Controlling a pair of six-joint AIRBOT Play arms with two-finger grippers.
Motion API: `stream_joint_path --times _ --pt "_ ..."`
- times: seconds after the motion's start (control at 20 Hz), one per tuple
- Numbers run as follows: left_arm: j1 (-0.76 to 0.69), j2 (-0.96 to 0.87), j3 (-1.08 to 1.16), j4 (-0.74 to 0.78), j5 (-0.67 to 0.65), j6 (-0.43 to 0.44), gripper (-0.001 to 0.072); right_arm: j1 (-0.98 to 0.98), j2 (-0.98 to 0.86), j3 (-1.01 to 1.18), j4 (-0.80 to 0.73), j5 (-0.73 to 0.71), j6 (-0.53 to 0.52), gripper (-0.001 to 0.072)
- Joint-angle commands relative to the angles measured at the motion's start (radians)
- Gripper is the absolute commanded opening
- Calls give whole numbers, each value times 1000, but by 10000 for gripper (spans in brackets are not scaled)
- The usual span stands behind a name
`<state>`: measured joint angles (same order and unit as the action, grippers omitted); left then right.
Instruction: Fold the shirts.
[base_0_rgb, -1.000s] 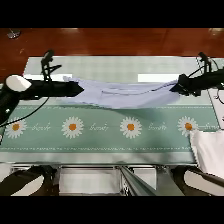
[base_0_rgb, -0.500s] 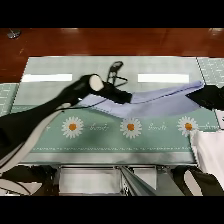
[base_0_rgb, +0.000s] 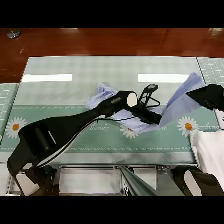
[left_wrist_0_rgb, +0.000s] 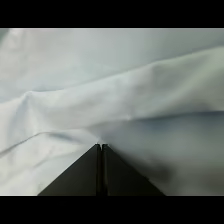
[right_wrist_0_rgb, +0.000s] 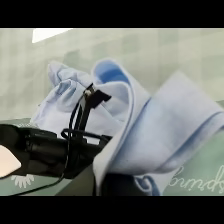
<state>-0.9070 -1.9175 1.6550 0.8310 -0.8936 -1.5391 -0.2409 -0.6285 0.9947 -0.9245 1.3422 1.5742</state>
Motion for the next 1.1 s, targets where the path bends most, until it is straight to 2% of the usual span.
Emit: stream_joint_path --times 0.0,0.2,0.35,0.4,0.6,0.8,0.95,1.0,1.05 --pt "91 26 47 -20 -76 -30 20 1 2 -1 12 -3 -9 24" --pt "330 193 24 9 -123 -57 21 72 -40 3 63 -27 -30 24" --pt "540 399 -72 93 -149 -63 21 266 -134 4 64 -175 -11 24" --pt "618 492 -127 113 -156 -61 21 333 -182 10 63 -228 -6 24" --pt "864 907 -400 160 -148 35 21 589 -508 174 62 -378 -7 24" --pt "953 1273 -716 179 -138 34 21 726 -896 462 63 -397 -6 25" --pt "953 1432 -893 180 -131 1 21 784 -1121 639 64 -370 43 25" --pt "953 1459 -934 179 -122 0 21 795 -1178 678 64 -362 62 65" --pt "952 1472 -969 179 -112 -3 21 800 -1216 703 64 -349 79 342"
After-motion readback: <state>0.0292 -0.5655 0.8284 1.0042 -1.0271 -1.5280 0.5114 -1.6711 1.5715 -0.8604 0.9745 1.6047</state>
